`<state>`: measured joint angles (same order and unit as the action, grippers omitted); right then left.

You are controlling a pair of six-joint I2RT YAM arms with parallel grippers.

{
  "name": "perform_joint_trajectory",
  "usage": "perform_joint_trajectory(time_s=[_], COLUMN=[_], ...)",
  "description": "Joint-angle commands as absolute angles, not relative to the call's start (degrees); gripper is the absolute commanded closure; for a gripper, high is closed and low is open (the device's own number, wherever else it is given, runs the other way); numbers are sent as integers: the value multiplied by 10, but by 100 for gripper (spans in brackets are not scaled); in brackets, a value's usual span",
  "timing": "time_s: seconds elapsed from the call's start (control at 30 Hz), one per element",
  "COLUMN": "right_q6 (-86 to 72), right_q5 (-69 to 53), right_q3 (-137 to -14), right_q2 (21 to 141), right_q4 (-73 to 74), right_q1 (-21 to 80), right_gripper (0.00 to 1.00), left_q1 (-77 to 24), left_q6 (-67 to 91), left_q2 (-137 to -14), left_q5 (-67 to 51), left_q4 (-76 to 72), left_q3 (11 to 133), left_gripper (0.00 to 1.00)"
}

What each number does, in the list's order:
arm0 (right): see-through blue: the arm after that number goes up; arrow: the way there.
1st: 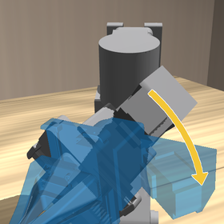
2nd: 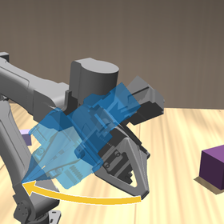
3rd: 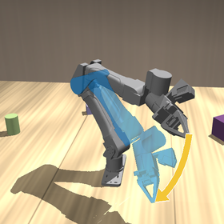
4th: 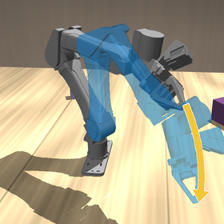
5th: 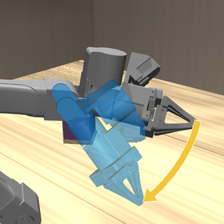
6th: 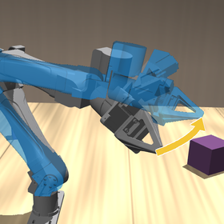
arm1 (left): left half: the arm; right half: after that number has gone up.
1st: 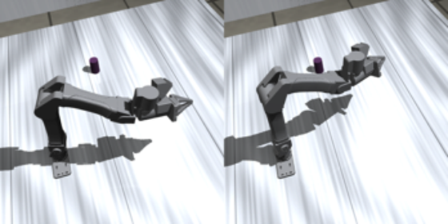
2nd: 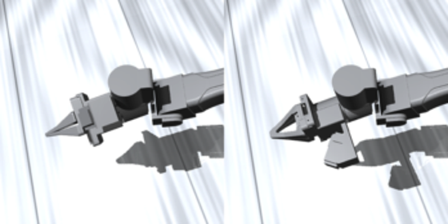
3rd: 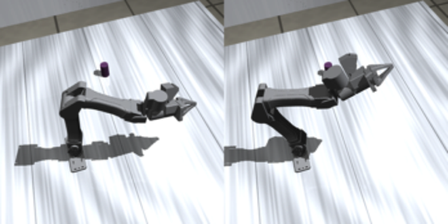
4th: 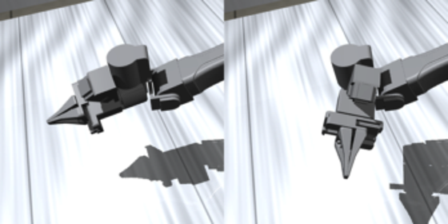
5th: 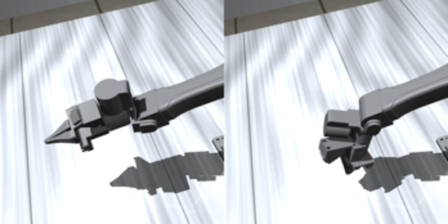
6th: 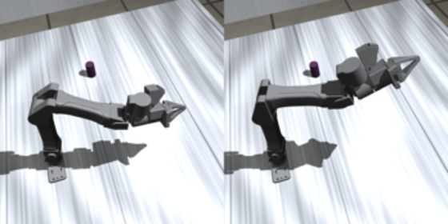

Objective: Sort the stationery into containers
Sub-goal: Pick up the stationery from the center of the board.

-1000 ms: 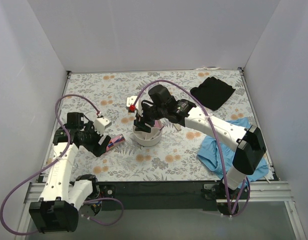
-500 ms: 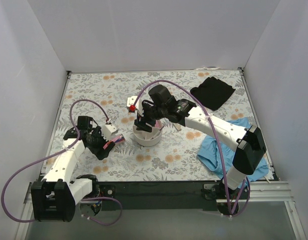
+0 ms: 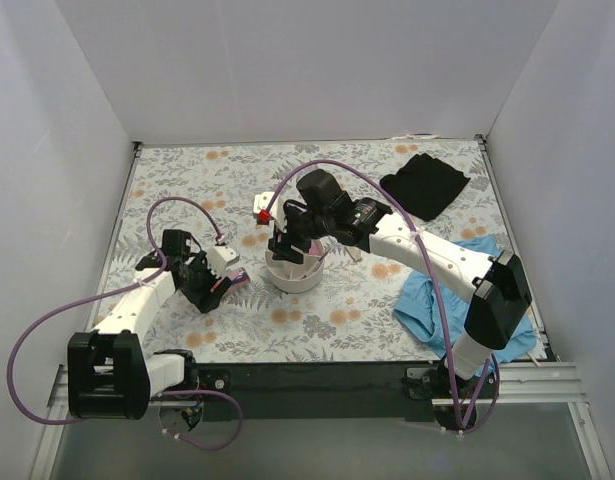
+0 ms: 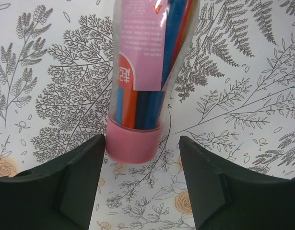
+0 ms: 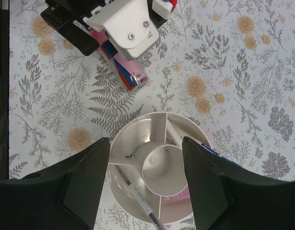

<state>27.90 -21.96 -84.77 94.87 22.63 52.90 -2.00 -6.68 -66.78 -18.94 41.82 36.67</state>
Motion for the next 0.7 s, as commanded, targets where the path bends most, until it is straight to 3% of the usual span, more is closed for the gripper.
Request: perform_joint_trajectory(time_s=[0.0,0.2,0.5,0.57,0.67], right_q6=[284,281,280,280,280], right_q5=[-217,-215,-206,-205,-200], right_q3=[-865,-867,-829,-822,-812], right_q2=[940,942,915,908,899], right_q4=[221,219,212,209,204], right_q1=[530,530,529,530,530], right_gripper=[30,30,30,30,30], left_q1=[-22,-23,-23,-23,-23], left_q6=[-85,-84,-45,-45,-38], left_q2=[-665,-683,-693,-690,-675], left_q5=[-194,-183,-195,-199,-200], left_q4=[408,379,400,417,448], left_q3=[351,336,388,402,439], left_gripper=[38,39,76,89,95])
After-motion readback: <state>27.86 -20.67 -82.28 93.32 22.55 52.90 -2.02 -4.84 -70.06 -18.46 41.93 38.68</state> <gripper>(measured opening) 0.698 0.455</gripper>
